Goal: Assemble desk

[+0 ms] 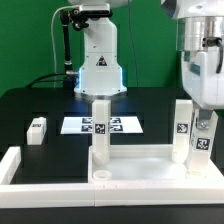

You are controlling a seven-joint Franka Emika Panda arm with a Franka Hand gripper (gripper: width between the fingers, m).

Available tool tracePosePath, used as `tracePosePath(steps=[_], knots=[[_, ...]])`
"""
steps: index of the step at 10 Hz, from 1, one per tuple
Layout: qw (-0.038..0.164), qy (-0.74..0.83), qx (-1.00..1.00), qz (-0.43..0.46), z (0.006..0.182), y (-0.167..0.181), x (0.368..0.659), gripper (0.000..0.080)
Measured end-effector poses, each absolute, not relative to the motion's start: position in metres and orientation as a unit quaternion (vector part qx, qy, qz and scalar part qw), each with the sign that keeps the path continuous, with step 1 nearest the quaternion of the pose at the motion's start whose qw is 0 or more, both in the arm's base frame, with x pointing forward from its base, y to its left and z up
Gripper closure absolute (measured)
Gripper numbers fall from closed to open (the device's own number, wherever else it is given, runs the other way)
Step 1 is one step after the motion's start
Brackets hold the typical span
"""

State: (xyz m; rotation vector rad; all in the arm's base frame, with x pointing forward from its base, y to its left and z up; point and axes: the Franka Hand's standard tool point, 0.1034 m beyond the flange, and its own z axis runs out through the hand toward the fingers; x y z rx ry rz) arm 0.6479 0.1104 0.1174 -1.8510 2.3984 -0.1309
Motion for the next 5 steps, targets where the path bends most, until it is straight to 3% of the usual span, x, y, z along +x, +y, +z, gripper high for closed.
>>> tracePosePath(steps=[1,3,4,5], knots=[[0.054,0.781,-0.621,-0.044,0.1174,0.1106,0.6477,0.0502],[0.052,0.766,-0.639,-0.045,0.1166,0.1101,0.6476,0.0254],[0.050,0.745,-0.663,-0.048,0.1165,0.1097,0.6477,0.0254],[0.045,0.689,-0.721,-0.053,0.1165,0.1089,0.6480,0.0169]])
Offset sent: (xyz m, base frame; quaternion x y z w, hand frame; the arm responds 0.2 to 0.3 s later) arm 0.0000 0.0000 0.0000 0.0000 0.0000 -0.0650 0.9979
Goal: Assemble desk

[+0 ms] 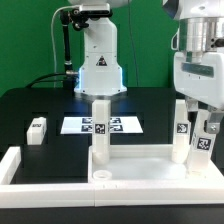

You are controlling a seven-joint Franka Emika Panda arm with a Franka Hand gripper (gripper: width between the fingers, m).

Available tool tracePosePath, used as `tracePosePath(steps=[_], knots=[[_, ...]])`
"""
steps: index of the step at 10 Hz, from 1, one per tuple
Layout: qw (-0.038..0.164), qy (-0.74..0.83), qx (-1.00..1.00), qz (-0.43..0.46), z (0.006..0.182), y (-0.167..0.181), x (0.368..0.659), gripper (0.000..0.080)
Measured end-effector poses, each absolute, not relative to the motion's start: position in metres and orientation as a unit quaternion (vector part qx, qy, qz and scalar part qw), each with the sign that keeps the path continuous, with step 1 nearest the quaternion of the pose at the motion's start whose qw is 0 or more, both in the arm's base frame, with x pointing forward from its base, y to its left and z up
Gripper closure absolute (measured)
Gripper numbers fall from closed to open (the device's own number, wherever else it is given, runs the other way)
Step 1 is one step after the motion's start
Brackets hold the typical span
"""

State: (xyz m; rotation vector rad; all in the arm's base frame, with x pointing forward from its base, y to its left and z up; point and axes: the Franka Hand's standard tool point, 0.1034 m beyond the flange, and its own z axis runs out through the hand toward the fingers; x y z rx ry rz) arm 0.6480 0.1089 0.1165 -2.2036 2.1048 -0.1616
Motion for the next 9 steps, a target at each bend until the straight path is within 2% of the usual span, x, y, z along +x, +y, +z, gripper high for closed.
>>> tracePosePath(steps=[1,3,7,9], knots=[[0.053,0.590,-0.803,-0.070,0.118,0.107,0.654,0.0154],[0.053,0.488,-0.867,-0.081,0.114,0.116,0.648,0.0150],[0.037,0.375,-0.922,-0.089,0.114,0.110,0.649,0.0151],[0.020,0.165,-0.981,-0.097,0.117,0.100,0.655,0.0151]])
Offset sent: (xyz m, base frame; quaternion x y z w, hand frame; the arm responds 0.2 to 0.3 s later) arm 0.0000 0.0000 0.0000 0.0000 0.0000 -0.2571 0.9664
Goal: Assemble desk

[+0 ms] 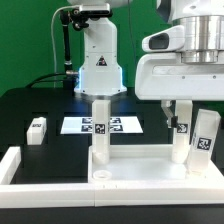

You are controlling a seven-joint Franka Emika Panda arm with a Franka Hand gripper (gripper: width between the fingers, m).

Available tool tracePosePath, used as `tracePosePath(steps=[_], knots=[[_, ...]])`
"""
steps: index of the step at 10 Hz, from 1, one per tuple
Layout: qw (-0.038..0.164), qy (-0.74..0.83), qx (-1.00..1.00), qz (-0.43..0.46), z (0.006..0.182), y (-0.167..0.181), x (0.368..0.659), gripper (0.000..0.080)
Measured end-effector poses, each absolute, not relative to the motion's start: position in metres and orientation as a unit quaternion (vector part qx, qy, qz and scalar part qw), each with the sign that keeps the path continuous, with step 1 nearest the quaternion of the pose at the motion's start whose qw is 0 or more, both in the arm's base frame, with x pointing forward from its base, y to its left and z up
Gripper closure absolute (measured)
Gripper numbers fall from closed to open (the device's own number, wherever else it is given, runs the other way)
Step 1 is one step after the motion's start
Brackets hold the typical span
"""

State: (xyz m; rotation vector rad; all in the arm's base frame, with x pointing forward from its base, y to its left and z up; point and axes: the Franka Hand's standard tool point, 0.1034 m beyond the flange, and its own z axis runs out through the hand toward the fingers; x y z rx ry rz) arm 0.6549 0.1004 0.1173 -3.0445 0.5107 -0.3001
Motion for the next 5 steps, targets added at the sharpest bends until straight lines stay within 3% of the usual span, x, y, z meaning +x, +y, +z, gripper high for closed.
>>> tracePosePath(steps=[2,4,5], knots=[[0.018,0.162,-0.982,-0.096,0.1167,0.1034,0.6534,0.0179],[0.019,0.175,-0.980,-0.096,0.1165,0.1028,0.6534,0.0450],[0.023,0.226,-0.969,-0.094,0.1161,0.1014,0.6532,0.0450]])
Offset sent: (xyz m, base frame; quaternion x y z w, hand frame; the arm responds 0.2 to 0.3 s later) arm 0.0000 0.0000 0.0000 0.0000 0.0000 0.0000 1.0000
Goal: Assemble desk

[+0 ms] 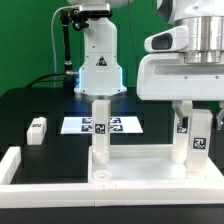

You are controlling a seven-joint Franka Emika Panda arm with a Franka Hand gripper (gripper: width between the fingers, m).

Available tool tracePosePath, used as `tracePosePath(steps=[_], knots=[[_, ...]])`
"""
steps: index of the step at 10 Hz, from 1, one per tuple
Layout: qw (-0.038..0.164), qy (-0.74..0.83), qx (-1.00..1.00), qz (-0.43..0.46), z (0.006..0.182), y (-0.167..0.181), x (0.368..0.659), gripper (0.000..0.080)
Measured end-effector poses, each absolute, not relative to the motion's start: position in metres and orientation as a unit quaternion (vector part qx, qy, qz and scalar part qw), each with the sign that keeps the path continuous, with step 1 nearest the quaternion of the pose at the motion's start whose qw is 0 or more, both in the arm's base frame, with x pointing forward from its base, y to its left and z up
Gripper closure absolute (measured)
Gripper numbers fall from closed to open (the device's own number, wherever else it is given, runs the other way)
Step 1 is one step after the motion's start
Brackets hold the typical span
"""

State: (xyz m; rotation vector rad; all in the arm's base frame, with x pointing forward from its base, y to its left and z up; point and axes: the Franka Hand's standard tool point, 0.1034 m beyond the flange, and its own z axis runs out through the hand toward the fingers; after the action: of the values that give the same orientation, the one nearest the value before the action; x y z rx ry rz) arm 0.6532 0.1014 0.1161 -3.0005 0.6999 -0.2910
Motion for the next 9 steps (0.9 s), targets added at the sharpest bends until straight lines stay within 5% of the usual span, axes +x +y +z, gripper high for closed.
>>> tracePosePath(steps=[1,9], knots=[[0.026,0.265,-0.959,-0.093,0.116,0.100,0.653,0.0511],[0.069,0.696,-0.713,-0.035,0.106,0.060,0.648,0.0505]])
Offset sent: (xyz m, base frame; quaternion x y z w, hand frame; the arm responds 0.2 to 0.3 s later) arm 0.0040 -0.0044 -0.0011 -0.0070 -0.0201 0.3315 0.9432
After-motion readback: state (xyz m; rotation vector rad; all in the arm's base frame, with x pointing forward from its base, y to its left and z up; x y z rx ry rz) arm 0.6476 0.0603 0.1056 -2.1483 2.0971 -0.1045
